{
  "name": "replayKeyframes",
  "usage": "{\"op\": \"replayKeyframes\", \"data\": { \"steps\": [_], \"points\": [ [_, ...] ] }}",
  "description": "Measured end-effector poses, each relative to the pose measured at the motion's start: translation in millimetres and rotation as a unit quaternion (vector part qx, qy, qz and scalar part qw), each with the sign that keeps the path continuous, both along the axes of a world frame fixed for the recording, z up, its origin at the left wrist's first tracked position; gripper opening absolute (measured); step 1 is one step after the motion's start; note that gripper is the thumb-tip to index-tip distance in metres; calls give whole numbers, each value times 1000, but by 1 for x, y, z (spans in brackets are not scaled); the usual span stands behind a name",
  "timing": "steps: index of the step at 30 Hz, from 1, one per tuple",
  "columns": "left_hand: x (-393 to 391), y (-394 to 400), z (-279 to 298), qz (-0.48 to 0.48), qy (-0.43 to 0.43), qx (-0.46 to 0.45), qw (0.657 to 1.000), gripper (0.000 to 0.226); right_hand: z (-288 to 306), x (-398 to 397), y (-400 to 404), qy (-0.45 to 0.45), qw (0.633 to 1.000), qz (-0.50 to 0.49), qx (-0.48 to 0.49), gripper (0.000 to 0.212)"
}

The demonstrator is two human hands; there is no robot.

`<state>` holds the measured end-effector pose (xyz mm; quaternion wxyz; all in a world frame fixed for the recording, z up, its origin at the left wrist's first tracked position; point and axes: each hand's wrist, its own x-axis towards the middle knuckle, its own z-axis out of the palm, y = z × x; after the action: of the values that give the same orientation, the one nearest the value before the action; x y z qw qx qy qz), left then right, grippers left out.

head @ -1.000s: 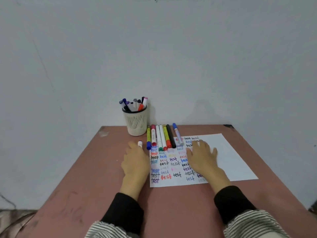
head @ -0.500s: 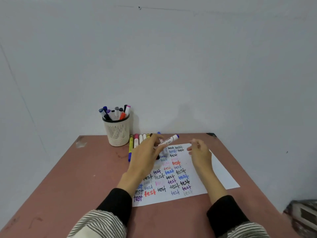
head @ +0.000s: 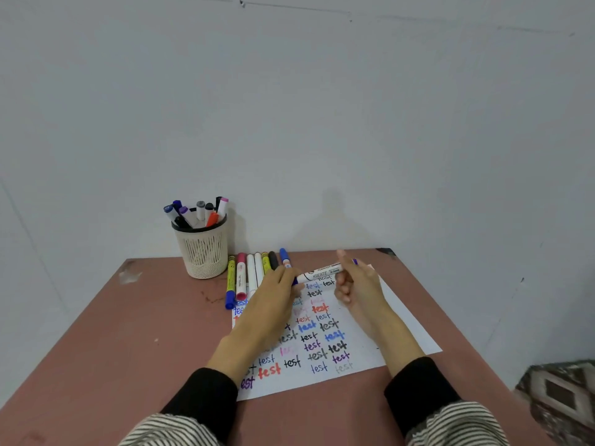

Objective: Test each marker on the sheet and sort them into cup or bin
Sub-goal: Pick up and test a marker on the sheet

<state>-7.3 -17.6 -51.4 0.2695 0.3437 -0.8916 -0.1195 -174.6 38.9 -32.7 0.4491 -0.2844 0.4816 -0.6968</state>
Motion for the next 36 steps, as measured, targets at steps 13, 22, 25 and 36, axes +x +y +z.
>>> {"op": "replayKeyframes", "data": {
  "steps": [13, 22, 25, 36],
  "points": [
    [2, 9, 2, 29, -82, -55, 995, 49, 3, 9, 2, 79, 996, 29, 7, 28],
    [4, 6, 3, 35, 83, 50, 995, 19, 2, -8, 1, -19, 999, -9, -33, 24],
    [8, 4, 0, 53, 183, 90, 977, 18, 2, -20, -1, -25, 998, -52, -33, 24],
    [8, 4, -2, 59, 206, 126, 969, 21, -13, -14, -22, 300, 952, -50, 43, 38]
  ]
}}
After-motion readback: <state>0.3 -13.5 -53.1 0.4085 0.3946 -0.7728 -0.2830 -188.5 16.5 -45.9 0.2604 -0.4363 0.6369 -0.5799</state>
